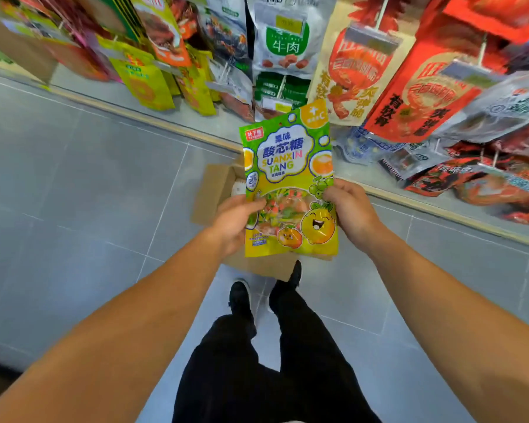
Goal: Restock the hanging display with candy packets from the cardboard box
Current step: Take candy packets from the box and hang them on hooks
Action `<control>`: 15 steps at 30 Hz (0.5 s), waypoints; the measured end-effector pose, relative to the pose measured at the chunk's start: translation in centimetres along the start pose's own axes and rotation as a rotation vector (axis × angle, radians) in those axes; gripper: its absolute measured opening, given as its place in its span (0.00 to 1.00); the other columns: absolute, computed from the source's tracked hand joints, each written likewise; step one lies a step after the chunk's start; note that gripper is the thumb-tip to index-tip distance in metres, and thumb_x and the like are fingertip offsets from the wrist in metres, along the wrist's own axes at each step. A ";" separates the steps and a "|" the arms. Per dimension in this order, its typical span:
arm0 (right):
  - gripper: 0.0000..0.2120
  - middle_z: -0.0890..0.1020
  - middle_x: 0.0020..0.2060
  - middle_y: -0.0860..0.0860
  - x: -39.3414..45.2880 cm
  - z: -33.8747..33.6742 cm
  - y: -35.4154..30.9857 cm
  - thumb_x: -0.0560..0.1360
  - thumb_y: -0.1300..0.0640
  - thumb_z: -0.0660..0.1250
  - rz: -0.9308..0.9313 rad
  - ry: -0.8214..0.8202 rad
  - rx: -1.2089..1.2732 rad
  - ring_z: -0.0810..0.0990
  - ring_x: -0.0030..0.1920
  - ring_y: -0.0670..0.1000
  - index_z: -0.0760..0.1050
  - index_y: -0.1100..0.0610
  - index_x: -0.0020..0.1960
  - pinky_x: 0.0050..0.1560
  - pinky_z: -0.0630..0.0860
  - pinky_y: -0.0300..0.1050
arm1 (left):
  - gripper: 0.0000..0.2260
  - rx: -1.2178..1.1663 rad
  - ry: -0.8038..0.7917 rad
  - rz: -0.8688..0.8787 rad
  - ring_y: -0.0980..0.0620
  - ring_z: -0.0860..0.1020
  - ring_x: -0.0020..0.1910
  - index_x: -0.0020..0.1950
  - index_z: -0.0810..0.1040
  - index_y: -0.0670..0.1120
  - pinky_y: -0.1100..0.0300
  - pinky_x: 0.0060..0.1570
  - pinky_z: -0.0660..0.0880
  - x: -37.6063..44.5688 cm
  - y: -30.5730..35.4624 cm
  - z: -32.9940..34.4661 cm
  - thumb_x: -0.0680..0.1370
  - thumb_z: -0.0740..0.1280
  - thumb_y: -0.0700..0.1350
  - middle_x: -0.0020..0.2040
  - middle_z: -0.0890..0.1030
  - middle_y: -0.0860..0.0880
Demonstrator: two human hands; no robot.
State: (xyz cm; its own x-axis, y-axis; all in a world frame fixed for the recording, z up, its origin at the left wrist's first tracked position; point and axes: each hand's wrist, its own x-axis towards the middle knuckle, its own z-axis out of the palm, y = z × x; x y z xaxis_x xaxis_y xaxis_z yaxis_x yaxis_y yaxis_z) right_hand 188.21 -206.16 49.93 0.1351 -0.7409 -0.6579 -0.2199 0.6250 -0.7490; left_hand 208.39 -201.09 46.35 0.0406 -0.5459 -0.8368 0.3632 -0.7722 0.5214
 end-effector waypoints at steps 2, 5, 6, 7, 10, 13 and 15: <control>0.05 0.76 0.34 0.53 -2.1 0.1 -0.6 0.61 0.56 0.68 -0.038 0.044 0.043 0.73 0.36 0.54 0.74 0.53 0.36 0.39 0.67 0.50 | 0.15 -0.015 -0.019 0.088 0.37 0.81 0.53 0.61 0.78 0.38 0.36 0.52 0.78 -2.3 0.7 -0.2 0.74 0.70 0.36 0.58 0.81 0.36; 0.06 0.81 0.31 0.45 -5.8 1.2 -0.9 0.68 0.59 0.72 -0.105 0.044 0.068 0.79 0.32 0.48 0.77 0.52 0.42 0.35 0.74 0.42 | 0.15 0.054 -0.026 0.167 0.37 0.81 0.52 0.60 0.77 0.37 0.36 0.53 0.78 -6.5 2.2 -0.9 0.74 0.70 0.34 0.56 0.82 0.37; 0.05 0.82 0.31 0.43 -5.8 1.2 -0.8 0.71 0.61 0.72 -0.110 0.039 0.049 0.79 0.31 0.46 0.78 0.52 0.43 0.33 0.75 0.40 | 0.14 0.065 -0.034 0.180 0.37 0.82 0.51 0.59 0.78 0.37 0.37 0.52 0.78 -6.5 2.5 -0.8 0.74 0.70 0.34 0.54 0.83 0.38; 0.05 0.82 0.31 0.43 -6.8 1.8 -0.9 0.73 0.62 0.72 -0.130 0.055 0.035 0.79 0.31 0.45 0.79 0.52 0.43 0.34 0.75 0.40 | 0.11 0.091 -0.057 0.199 0.39 0.83 0.48 0.57 0.79 0.38 0.38 0.50 0.80 -7.7 2.9 -1.1 0.74 0.70 0.34 0.51 0.84 0.39; 0.04 0.84 0.35 0.48 -8.8 2.9 -1.3 0.71 0.61 0.73 -0.167 0.141 -0.019 0.80 0.34 0.48 0.80 0.53 0.43 0.41 0.77 0.47 | 0.07 0.121 -0.122 0.217 0.45 0.84 0.39 0.52 0.82 0.41 0.49 0.39 0.82 -10.1 3.7 -1.6 0.76 0.69 0.34 0.43 0.85 0.44; 0.05 0.85 0.38 0.48 -11.2 3.4 -2.0 0.72 0.61 0.74 -0.224 0.195 -0.047 0.82 0.37 0.48 0.81 0.53 0.44 0.43 0.79 0.49 | 0.11 0.144 -0.165 0.243 0.43 0.84 0.47 0.56 0.82 0.41 0.47 0.47 0.82 -12.3 4.1 -2.2 0.74 0.73 0.40 0.49 0.85 0.43; 0.06 0.86 0.44 0.51 -12.6 3.3 -2.5 0.73 0.59 0.74 -0.257 0.223 -0.065 0.83 0.43 0.52 0.81 0.54 0.48 0.48 0.80 0.54 | 0.19 0.194 -0.175 0.283 0.43 0.81 0.56 0.57 0.82 0.42 0.42 0.60 0.75 -13.3 4.6 -2.0 0.69 0.78 0.47 0.53 0.85 0.45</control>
State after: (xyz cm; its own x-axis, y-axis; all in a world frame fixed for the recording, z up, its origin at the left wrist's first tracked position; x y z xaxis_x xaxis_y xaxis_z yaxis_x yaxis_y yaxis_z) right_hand 190.22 -197.58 59.83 -0.0188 -0.9122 -0.4093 -0.2683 0.3990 -0.8768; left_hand 211.33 -196.71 59.58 -0.0516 -0.7808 -0.6226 0.1764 -0.6208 0.7639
